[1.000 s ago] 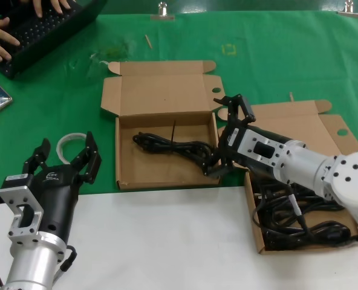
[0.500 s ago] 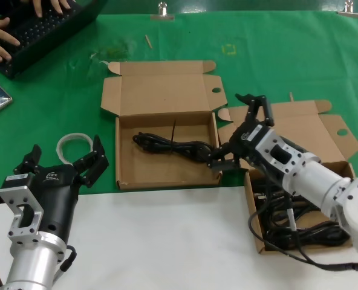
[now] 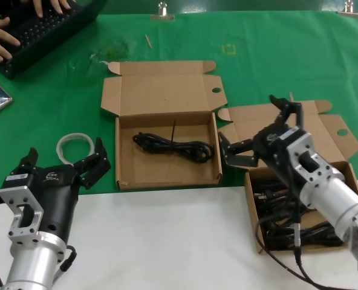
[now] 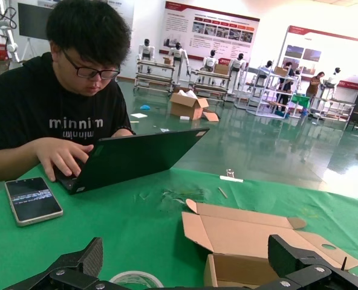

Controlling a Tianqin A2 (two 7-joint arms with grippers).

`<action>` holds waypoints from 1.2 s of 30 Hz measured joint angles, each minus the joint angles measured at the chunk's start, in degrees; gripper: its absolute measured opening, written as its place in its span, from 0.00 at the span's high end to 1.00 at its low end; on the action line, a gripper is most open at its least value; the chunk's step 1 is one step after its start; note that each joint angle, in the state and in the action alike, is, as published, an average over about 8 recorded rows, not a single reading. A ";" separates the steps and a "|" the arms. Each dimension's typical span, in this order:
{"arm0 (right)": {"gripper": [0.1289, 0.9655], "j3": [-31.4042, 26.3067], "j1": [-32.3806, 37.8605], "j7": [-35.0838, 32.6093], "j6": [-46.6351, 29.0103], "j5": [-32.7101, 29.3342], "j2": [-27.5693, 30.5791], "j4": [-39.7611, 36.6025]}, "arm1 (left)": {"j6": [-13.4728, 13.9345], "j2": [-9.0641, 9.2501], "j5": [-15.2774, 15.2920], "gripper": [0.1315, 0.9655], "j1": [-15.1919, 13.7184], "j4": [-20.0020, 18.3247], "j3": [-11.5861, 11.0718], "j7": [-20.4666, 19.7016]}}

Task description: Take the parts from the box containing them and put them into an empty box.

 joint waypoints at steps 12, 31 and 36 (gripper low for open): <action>0.00 4.69 -7.26 2.78 6.24 4.36 -0.47 5.80 | 0.00 0.00 0.00 0.00 0.00 0.00 -0.01 0.00; 0.00 10.53 -16.30 6.30 14.09 9.85 -1.05 13.10 | 0.00 0.00 0.00 0.00 0.00 0.00 -0.01 0.00; 0.00 10.58 -16.37 6.33 14.16 9.89 -1.05 13.16 | 0.00 0.00 -0.01 0.00 0.00 0.00 -0.01 0.00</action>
